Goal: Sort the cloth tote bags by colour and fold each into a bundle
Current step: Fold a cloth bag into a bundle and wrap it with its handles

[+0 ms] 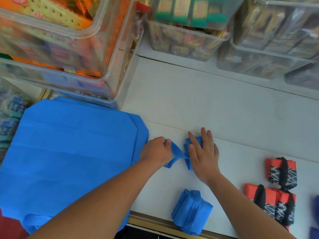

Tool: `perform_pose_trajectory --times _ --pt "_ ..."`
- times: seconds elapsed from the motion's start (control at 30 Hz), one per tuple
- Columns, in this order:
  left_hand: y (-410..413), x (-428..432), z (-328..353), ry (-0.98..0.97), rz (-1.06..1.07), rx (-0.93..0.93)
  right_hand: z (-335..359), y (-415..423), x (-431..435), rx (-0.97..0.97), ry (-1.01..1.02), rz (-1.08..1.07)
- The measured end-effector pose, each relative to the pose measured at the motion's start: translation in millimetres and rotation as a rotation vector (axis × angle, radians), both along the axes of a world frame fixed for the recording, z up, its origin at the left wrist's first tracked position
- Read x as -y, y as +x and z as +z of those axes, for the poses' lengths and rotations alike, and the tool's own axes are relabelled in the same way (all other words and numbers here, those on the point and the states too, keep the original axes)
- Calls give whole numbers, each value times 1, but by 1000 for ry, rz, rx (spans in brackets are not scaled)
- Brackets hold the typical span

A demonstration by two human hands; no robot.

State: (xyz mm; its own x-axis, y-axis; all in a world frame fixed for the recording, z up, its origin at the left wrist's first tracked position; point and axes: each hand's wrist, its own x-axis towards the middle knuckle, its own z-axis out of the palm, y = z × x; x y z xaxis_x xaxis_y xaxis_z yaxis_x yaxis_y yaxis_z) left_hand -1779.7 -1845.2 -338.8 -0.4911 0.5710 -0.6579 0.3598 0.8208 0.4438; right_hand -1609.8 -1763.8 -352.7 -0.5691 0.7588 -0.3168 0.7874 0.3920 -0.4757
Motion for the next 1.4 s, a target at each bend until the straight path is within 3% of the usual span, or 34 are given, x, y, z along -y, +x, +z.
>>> perform_pose_trajectory --times 0.07,0.17,0.3,0.47,0.73,0.87,1.03,1.17,1.4 --pt "2 -2 1 -15 -15 -11 5 10 -3 -124 56 -139" --pt "3 -6 5 -24 9 29 20 15 -10 16 -7 -362" --pt "8 -6 12 -15 23 49 30 4 -29 77 -332 -614" --pt "15 -1 19 21 117 146 43 -2 -38 -97 -718 -846" --pt "32 10 76 31 103 384 124 59 -10 -473 -735 -558" --pt "57 10 121 -38 10 477 184 101 -10 -572 -695 -75" --pt "95 3 175 57 -177 466 223 137 2 -479 -368 354" --pt "117 2 214 187 -333 363 228 154 7 -591 -182 331" --pt "140 23 253 288 -433 296 244 161 17 -595 -402 221"
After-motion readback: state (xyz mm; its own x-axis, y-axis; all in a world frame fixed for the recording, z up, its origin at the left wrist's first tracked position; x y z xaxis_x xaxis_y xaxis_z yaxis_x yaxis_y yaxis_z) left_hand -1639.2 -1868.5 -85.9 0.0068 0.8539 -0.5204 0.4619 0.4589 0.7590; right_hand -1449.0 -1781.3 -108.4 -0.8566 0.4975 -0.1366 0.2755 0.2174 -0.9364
